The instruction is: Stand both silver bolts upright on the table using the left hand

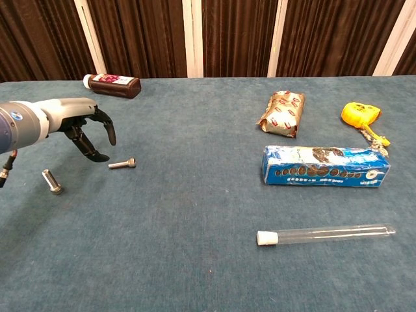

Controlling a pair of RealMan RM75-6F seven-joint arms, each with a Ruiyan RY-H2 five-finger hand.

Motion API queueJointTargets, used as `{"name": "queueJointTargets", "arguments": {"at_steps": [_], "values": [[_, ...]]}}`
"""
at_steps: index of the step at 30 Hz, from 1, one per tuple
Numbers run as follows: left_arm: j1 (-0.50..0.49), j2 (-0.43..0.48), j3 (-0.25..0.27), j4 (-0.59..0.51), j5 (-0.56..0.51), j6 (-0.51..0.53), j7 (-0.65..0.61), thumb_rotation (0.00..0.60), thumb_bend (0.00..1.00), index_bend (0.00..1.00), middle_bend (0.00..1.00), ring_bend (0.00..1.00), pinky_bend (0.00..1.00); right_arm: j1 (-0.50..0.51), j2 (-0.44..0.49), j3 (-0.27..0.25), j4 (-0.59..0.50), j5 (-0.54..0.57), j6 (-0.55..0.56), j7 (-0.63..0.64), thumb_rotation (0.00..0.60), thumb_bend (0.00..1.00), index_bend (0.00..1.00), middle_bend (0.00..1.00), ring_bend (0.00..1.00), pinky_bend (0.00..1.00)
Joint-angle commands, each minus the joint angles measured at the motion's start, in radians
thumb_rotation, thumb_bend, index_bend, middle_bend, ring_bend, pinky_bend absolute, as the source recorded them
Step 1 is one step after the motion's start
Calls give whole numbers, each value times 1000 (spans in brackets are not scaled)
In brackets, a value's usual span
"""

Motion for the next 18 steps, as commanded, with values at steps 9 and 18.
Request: {"name": "queueJointTargets", "arguments": {"at_steps": [9, 18], "values": [[-10, -56, 3, 53, -21, 7, 36, 600, 396, 447, 76, 0, 0, 0, 2, 2, 3, 1, 0, 9, 600, 113, 147, 91, 54, 0], [-5, -86, 8, 98, -15, 13, 57, 600, 413, 477, 85, 0, 0, 0, 3, 1, 4, 1, -2, 11, 600, 113, 147, 91, 54, 0]]}}
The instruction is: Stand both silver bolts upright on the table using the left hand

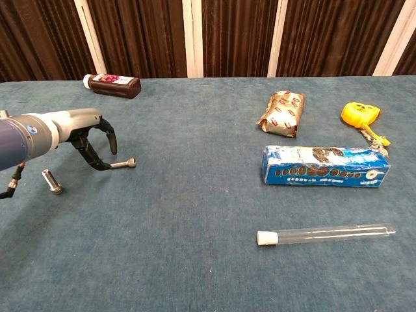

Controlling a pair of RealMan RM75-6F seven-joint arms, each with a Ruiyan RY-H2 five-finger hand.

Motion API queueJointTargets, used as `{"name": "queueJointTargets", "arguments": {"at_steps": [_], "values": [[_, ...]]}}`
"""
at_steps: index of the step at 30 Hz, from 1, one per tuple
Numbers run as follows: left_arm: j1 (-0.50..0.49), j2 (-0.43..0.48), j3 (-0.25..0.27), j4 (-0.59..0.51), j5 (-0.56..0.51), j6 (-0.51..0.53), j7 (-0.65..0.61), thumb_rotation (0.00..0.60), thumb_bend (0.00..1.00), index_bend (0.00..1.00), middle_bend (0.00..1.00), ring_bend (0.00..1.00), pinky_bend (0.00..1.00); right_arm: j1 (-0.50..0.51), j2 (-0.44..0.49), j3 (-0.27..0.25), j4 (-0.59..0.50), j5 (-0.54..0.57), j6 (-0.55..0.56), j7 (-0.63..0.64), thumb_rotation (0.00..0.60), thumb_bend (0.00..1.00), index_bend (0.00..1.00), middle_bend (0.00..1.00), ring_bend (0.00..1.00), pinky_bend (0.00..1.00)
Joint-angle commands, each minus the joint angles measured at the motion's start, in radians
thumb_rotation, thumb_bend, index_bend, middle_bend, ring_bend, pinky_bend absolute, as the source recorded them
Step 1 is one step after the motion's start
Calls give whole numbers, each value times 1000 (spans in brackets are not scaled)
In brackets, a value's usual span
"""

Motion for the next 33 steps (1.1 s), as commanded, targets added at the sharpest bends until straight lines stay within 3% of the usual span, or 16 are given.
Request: {"name": "queueJointTargets", "arguments": {"at_steps": [1, 33], "values": [[3, -13, 1, 18, 5, -2, 4, 600, 417, 480, 86, 0, 0, 0, -1, 0, 0, 1, -1, -1, 600, 113, 147, 91, 54, 0], [10, -79, -1, 83, 50, 8, 60, 600, 457, 521, 103, 0, 0, 3, -1, 0, 5, 4, -10, 10, 600, 113, 147, 91, 54, 0]]}}
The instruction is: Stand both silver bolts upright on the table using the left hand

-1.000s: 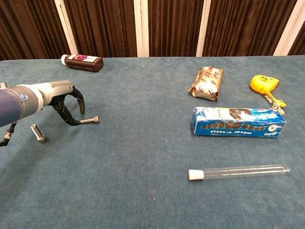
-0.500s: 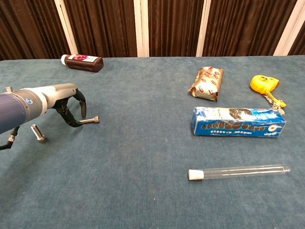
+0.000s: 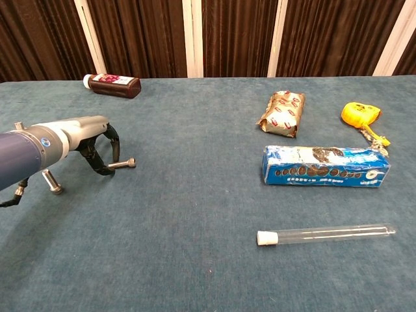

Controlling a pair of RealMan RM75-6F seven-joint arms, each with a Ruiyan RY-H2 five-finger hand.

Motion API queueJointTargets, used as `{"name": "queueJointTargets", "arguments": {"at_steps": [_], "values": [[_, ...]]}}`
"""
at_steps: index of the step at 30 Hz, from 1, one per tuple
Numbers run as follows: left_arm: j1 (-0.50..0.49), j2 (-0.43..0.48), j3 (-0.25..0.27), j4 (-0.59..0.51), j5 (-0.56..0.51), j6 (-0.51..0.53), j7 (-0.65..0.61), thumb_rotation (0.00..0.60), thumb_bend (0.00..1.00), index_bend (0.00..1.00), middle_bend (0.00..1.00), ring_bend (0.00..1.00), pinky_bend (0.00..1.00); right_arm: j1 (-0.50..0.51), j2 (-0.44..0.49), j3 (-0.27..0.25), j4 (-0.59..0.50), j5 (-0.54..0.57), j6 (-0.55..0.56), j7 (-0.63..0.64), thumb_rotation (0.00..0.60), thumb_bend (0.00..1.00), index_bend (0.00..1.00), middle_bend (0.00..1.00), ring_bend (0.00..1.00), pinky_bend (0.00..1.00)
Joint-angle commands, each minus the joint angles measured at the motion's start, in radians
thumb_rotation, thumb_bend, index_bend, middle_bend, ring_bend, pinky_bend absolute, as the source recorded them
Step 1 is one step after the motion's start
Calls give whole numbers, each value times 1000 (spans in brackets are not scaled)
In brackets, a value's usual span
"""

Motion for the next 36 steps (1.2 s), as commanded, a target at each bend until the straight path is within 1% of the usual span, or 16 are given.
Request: {"name": "queueJointTargets", "arguments": {"at_steps": [1, 10, 17, 28, 36], "values": [[2, -1, 2, 3, 1, -3, 6, 600, 460, 526, 104, 0, 0, 0, 1, 0, 0, 0, 0, 2, 600, 113, 147, 91, 54, 0], [3, -7, 3, 14, -4, -9, 27, 600, 492, 549, 114, 0, 0, 3, -3, 1, 6, 5, -9, 6, 600, 113, 150, 91, 54, 0], [7, -10, -10, 14, 1, -9, 21, 600, 528, 556, 120, 0, 0, 4, -5, 1, 9, 6, -11, 6, 600, 113, 150, 91, 55, 0], [17, 38, -28, -82, 39, 45, 28, 600, 531, 556, 120, 0, 0, 6, -4, -2, 5, 1, -14, 6, 600, 113, 160, 91, 57, 0], [17, 56, -35, -130, 46, 74, 51, 600, 530, 555, 117, 0, 0, 4, -1, -2, 2, 1, -10, 7, 600, 113, 160, 90, 58, 0]]}}
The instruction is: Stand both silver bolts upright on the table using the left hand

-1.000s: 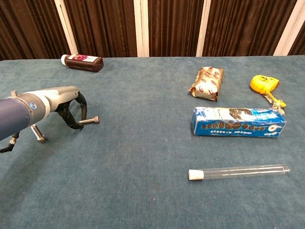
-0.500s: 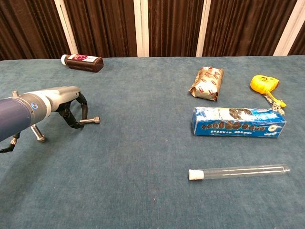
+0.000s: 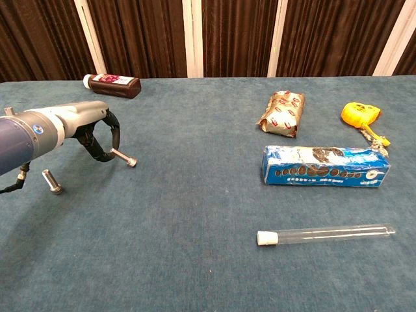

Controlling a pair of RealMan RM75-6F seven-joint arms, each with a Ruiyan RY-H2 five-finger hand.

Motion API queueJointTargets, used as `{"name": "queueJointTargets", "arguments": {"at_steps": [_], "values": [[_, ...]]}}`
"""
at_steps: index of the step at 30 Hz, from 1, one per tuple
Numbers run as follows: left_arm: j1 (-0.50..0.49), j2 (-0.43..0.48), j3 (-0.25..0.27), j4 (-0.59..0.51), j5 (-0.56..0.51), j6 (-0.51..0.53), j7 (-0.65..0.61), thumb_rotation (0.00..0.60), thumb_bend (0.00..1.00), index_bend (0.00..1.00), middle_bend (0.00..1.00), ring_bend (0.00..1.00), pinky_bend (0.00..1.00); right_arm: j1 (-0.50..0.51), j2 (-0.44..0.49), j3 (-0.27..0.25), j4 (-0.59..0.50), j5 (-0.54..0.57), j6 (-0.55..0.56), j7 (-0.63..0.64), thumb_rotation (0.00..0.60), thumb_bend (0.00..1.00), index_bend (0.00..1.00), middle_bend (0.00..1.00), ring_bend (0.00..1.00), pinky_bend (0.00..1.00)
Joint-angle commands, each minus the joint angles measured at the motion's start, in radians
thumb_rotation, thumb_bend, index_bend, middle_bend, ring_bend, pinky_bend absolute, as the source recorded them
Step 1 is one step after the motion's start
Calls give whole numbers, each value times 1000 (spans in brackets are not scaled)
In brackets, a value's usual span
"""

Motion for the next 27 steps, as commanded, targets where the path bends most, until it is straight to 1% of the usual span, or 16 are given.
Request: {"name": "queueJointTargets", "arguments": {"at_steps": [1, 8, 17, 24, 27], "values": [[-1, 6, -3, -15, 1, 12, 11, 600, 530, 555, 117, 0, 0, 0, 1, 0, -1, -1, 0, 1, 600, 113, 160, 90, 58, 0], [-6, 5, -10, -29, -8, 29, 32, 600, 530, 555, 117, 0, 0, -1, 3, 0, -2, -1, 1, 5, 600, 113, 160, 91, 58, 0], [-12, -9, -20, -18, -24, 30, 41, 600, 527, 552, 115, 0, 0, 0, 3, 1, -1, 1, 0, 7, 600, 114, 160, 91, 59, 0], [-23, -9, -34, -31, -56, 46, 75, 600, 517, 508, 108, 0, 0, 1, 2, 1, 0, -1, -1, 9, 600, 114, 160, 90, 59, 0], [-28, -9, -39, -37, -72, 48, 88, 600, 512, 455, 105, 0, 0, 1, 3, 0, 0, -1, -1, 10, 600, 114, 160, 91, 59, 0]]}}
